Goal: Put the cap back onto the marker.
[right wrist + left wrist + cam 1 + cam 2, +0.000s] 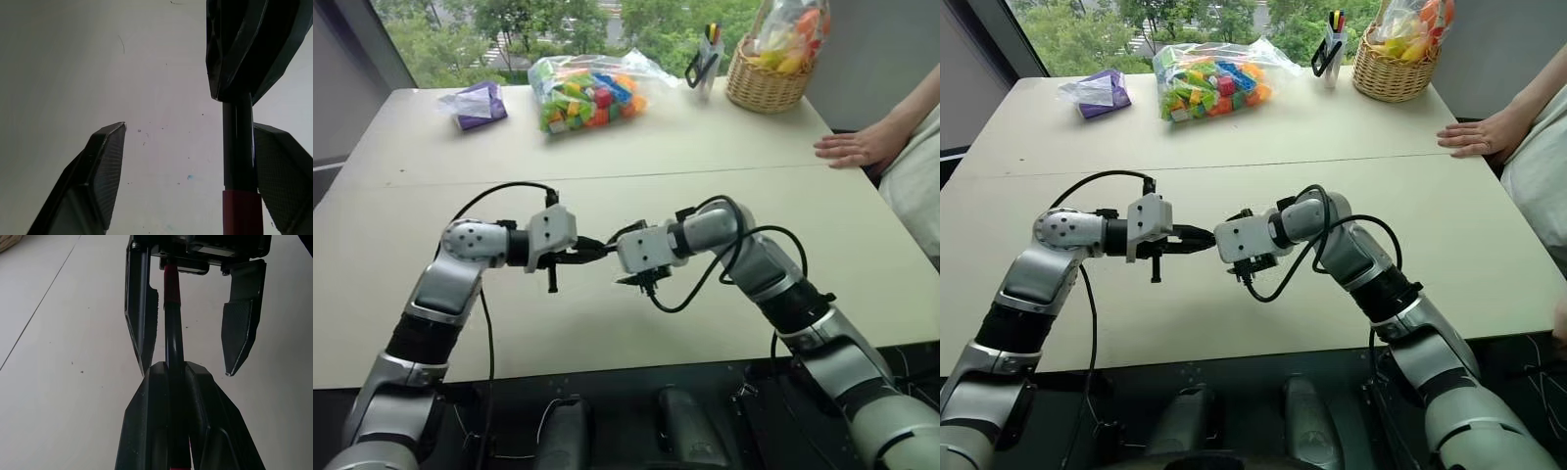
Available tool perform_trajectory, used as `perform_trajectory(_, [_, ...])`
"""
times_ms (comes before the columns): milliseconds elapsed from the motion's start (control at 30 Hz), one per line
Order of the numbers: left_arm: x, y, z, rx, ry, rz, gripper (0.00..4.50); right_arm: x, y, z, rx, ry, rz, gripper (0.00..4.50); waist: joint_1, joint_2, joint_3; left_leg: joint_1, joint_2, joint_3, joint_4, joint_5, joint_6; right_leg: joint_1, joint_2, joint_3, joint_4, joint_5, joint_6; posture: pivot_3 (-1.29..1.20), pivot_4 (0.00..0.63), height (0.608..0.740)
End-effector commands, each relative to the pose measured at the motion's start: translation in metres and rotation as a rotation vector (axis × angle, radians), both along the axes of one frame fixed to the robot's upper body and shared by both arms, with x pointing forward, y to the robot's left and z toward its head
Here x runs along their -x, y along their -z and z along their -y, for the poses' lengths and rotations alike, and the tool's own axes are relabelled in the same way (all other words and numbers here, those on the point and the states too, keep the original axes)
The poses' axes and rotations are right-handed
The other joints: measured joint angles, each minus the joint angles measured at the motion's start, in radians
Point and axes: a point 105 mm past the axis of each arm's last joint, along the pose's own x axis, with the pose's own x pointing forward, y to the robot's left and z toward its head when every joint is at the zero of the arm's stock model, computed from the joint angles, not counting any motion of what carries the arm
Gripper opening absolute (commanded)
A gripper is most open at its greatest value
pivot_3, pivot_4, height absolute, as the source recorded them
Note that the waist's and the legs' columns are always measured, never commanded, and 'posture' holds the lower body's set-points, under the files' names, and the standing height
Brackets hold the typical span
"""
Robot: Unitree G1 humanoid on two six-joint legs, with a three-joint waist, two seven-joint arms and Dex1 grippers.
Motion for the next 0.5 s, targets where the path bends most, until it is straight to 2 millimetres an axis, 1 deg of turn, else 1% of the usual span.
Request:
perform_trajectory(33, [0.002, -0.009, -0.001, 0.009, 0.01, 0.044, 0.0, 0.002, -0.012, -0.002, -0.023, -0.023, 0.047, 4.43, 0.0, 0.0, 0.0, 0.0, 0.0, 0.0, 0.0, 0.0, 0.0, 0.0, 0.0, 0.0, 0.0, 0.0, 0.0, 0.0, 0.15, 0.74])
perform_trajectory(200, [0.005, -0.005, -0.004, 0.015, -0.008, 0.026, 0.0, -0.005, -0.015, 0.004, -0.025, 0.008, 0.06, 4.43, 0.0, 0.0, 0.0, 0.0, 0.0, 0.0, 0.0, 0.0, 0.0, 0.0, 0.0, 0.0, 0.0, 0.0, 0.0, 0.0, 0.15, 0.74])
perform_trajectory(300, [0.004, -0.002, -0.009, 0.039, -0.058, 0.003, 0.0, -0.009, -0.019, 0.011, -0.041, 0.04, 0.056, 4.43, 0.0, 0.0, 0.0, 0.0, 0.0, 0.0, 0.0, 0.0, 0.0, 0.0, 0.0, 0.0, 0.0, 0.0, 0.0, 0.0, 0.15, 0.74])
perform_trajectory(433, [0.002, 0.002, -0.024, 0.094, -0.192, -0.036, 0.0, -0.012, -0.028, 0.022, -0.137, 0.12, 0.002, 4.43, -0.001, 0.0, 0.0, 0.0, 0.0, 0.0, 0.0, 0.0, 0.0, 0.0, 0.0, 0.0, 0.0, 0.0, 0.0, 0.0, 0.15, 0.74])
perform_trajectory(500, [-0.001, 0.0, -0.035, 0.132, -0.281, -0.04, 0.0, -0.013, -0.03, 0.031, -0.171, 0.161, -0.014, 4.43, 0.0, 0.0, 0.0, 0.0, 0.0, -0.001, 0.0, 0.0, 0.0, 0.0, 0.0, 0.0, 0.0, 0.0, 0.0, 0.0, 0.15, 0.74])
